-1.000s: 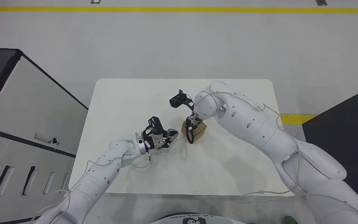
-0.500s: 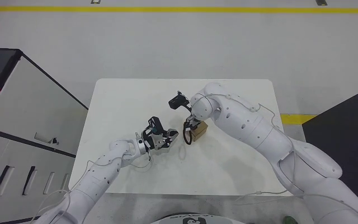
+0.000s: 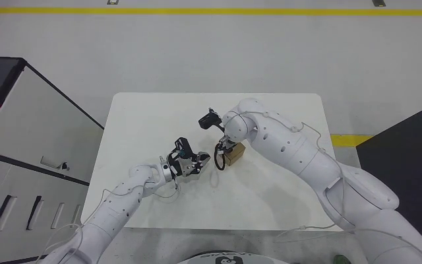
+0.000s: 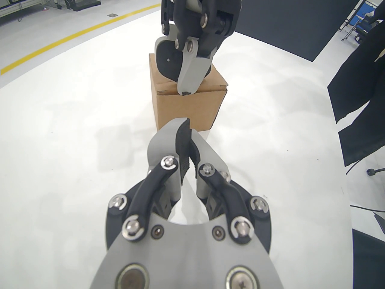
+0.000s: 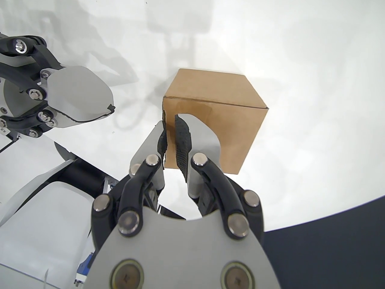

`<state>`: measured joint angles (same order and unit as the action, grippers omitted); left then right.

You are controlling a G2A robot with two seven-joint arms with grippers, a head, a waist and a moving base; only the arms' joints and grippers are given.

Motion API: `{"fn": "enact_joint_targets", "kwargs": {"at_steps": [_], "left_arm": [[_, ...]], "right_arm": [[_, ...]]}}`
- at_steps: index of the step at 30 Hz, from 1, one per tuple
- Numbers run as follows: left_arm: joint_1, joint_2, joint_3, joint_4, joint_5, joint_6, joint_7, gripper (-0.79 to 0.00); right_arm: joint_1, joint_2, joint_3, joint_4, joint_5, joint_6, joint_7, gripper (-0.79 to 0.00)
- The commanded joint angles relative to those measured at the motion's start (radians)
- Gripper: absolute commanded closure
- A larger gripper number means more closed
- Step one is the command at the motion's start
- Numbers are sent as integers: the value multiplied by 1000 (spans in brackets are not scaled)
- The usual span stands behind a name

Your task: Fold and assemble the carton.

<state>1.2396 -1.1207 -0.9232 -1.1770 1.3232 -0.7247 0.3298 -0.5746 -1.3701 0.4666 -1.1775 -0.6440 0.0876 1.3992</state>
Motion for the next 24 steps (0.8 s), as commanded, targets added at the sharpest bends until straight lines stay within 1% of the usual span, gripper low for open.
{"fn": "enact_joint_targets", "kwargs": {"at_steps": [1,2,3,4,12,15,19,21,23,24], "left_arm": [[0,0,0,0,0,0,0,0],[0,0,0,0,0,0,0,0],[0,0,0,0,0,0,0,0],[0,0,0,0,0,0,0,0],[0,0,0,0,0,0,0,0],[0,0,0,0,0,0,0,0],[0,0,0,0,0,0,0,0],[0,0,0,0,0,0,0,0],[0,0,0,0,0,0,0,0],[0,0,0,0,0,0,0,0]], "right_arm": [[-1,-1,4,2,3,-1,-2,-160],[-2,-2,7,4,6,-3,-1,-215],[-3,-2,10,4,7,-4,0,-243],[-4,-2,13,5,8,-4,0,-249],[-15,3,52,-7,20,0,-5,-237],[-24,14,98,-14,64,-10,-5,-237],[-48,39,181,-24,125,-36,-11,-234],[-67,54,232,-29,160,-46,-21,-203],[-93,72,295,-27,214,-63,-37,-117],[-110,80,332,-23,255,-77,-46,0]]}}
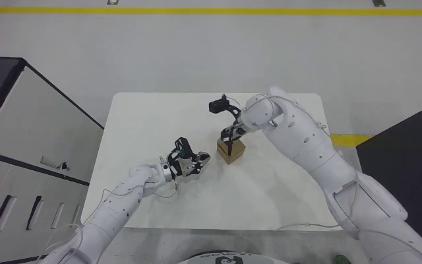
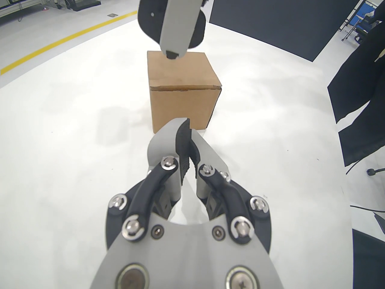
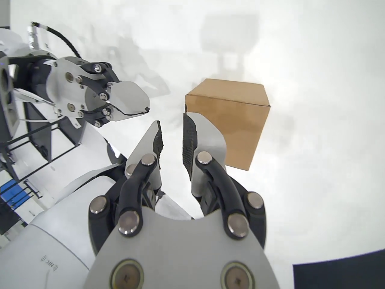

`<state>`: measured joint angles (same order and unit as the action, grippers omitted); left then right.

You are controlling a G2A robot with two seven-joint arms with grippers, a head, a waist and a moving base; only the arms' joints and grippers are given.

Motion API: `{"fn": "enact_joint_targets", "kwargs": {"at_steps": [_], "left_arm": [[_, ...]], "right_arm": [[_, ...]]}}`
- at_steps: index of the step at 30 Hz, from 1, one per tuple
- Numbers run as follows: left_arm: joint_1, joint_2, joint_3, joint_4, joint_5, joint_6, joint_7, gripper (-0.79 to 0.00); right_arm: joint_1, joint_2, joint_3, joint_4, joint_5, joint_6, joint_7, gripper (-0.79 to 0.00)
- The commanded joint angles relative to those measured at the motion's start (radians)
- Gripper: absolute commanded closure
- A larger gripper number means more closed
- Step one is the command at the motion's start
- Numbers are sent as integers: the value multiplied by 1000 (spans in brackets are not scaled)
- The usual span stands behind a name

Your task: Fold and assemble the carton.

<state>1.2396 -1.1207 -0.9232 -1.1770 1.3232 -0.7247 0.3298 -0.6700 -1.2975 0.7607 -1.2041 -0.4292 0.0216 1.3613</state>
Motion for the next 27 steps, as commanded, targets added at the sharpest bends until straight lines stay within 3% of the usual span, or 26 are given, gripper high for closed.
{"fn": "enact_joint_targets", "kwargs": {"at_steps": [1,3,11,18,27], "left_arm": [[0,0,0,0,0,0,0,0],[0,0,0,0,0,0,0,0],[0,0,0,0,0,0,0,0],[0,0,0,0,0,0,0,0],[0,0,0,0,0,0,0,0]], "right_arm": [[-32,16,75,10,80,-26,-18,0],[-72,31,159,26,202,-45,-51,0],[-76,31,159,25,205,-46,-56,0],[-109,43,161,37,202,-124,-41,0],[-104,37,101,73,146,-144,-50,0]]}}
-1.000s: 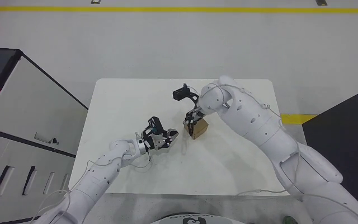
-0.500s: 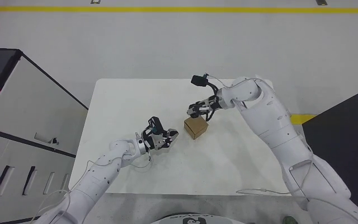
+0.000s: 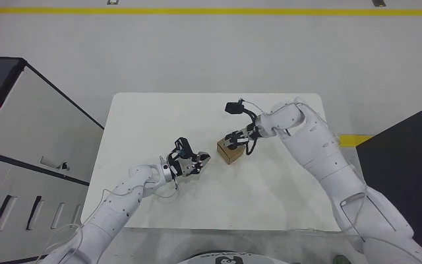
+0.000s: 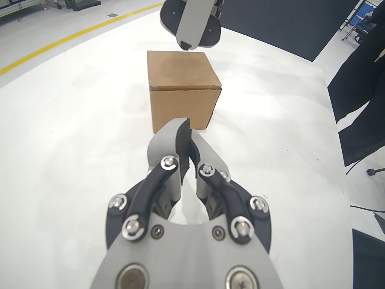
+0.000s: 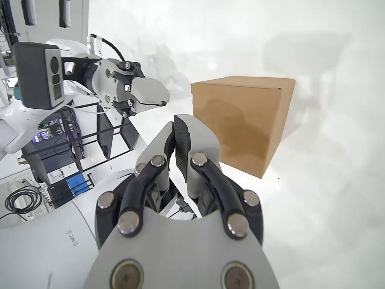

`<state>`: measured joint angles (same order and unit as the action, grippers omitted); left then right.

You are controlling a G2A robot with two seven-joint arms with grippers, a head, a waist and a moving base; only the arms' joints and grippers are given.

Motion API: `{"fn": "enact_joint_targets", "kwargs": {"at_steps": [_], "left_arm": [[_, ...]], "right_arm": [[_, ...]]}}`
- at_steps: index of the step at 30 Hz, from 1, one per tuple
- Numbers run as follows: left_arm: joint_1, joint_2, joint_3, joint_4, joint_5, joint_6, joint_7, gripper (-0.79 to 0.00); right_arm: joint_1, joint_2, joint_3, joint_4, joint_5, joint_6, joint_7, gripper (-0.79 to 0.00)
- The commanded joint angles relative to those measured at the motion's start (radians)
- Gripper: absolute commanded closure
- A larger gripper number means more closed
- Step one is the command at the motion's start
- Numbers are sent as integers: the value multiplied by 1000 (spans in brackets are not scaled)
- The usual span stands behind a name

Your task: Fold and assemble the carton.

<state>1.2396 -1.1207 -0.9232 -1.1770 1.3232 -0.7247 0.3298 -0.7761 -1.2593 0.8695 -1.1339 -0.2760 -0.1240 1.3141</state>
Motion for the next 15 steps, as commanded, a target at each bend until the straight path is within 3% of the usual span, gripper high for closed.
{"fn": "enact_joint_targets", "kwargs": {"at_steps": [1,15], "left_arm": [[0,0,0,0,0,0,0,0],[0,0,0,0,0,0,0,0]], "right_arm": [[5,-4,-17,4,-15,2,-7,0],[45,-29,-104,34,-58,15,-23,0]]}}
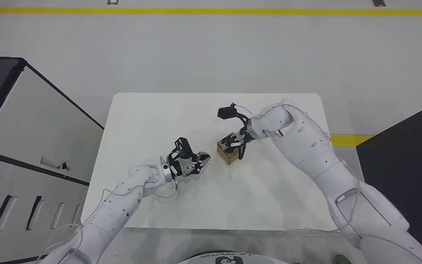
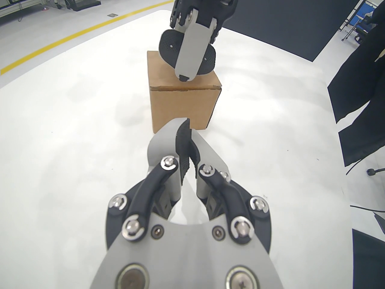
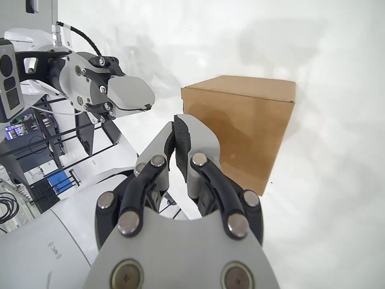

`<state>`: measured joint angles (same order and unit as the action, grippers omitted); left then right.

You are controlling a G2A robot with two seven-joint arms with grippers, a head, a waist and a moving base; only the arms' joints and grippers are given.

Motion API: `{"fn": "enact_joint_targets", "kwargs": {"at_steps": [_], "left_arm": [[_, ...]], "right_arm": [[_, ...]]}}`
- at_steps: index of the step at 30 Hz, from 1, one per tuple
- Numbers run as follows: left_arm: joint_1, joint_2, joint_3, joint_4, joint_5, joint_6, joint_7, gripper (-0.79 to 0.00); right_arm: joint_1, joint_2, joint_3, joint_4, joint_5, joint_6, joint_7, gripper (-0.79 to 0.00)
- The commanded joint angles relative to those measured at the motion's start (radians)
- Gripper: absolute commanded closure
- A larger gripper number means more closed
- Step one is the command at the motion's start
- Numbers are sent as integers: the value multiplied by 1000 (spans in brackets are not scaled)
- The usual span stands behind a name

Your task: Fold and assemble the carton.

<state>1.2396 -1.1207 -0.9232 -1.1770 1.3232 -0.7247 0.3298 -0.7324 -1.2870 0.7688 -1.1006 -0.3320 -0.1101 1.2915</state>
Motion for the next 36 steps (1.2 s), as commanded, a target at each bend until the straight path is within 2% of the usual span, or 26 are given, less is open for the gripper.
{"fn": "enact_joint_targets", "kwargs": {"at_steps": [1,29,36], "left_arm": [[0,0,0,0,0,0,0,0],[0,0,0,0,0,0,0,0],[0,0,0,0,0,0,0,0]], "right_arm": [[2,-2,-7,1,-4,3,0,0],[39,-25,-53,46,7,22,5,0],[23,-15,-4,33,46,7,-72,0]]}}
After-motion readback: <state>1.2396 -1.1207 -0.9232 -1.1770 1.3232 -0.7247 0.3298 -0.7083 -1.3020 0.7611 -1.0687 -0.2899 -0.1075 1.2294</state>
